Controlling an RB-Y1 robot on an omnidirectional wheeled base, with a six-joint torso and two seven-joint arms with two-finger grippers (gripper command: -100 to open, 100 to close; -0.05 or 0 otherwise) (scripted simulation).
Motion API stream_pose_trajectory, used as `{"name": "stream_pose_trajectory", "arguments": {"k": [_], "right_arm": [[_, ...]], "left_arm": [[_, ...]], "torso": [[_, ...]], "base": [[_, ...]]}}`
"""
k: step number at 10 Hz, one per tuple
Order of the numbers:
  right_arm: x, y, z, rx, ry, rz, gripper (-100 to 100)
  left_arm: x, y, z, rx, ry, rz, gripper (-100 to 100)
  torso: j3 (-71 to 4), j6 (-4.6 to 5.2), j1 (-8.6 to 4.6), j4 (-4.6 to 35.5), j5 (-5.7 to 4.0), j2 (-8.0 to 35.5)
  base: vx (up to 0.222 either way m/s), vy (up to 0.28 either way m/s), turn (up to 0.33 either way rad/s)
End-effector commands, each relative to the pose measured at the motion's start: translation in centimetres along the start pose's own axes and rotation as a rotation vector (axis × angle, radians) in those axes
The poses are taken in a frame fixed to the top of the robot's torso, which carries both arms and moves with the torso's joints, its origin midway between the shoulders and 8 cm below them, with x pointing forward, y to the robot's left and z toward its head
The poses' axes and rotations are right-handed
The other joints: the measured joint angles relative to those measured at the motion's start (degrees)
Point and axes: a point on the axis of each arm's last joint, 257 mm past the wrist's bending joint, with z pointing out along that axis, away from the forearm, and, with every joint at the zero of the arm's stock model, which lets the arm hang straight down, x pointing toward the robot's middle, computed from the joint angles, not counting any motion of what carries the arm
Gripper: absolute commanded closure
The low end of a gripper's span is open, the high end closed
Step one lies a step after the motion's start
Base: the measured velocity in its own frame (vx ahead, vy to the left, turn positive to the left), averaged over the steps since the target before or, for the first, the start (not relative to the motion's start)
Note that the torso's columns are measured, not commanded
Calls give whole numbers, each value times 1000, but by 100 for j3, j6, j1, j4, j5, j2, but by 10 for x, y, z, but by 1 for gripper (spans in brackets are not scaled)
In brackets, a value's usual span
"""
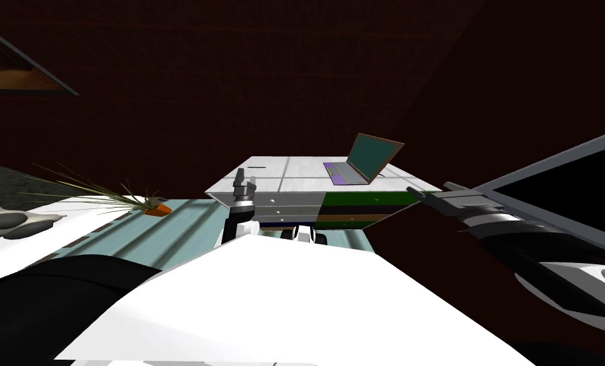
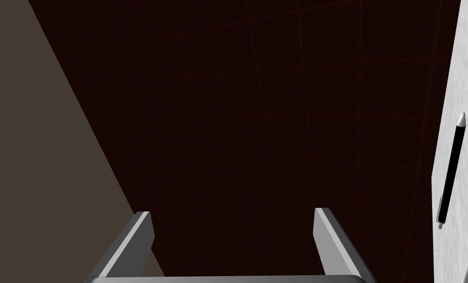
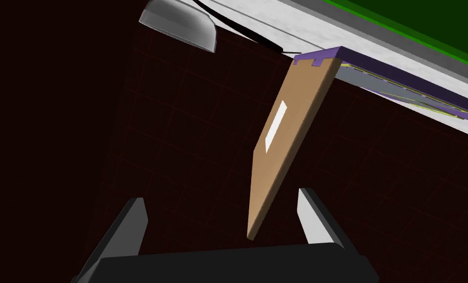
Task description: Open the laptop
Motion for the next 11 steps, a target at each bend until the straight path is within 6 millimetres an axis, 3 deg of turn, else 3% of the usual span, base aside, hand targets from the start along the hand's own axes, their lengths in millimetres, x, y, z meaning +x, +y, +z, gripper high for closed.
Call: {"name": "stream_pose_trajectory", "arguments": {"k": [1, 4, 11], "right_arm": [[-13, -12, 9, -2, 5, -122, -100], [-28, -27, 18, 10, 6, -245, -100], [-78, -33, 50, -15, -31, -516, -100]], "left_arm": [[0, 0, 0, 0, 0, 0, 0], [0, 0, 0, 0, 0, 0, 0], [0, 0, 0, 0, 0, 0, 0]], "torso": [[5, 3, -9, 2, -5, 6], [2, -2, 5, 1, 0, 3], [6, 0, 4, 3, 0, 7]], "base": [[13, 32, 89], [14, 27, 80], [13, 17, 58]]}}
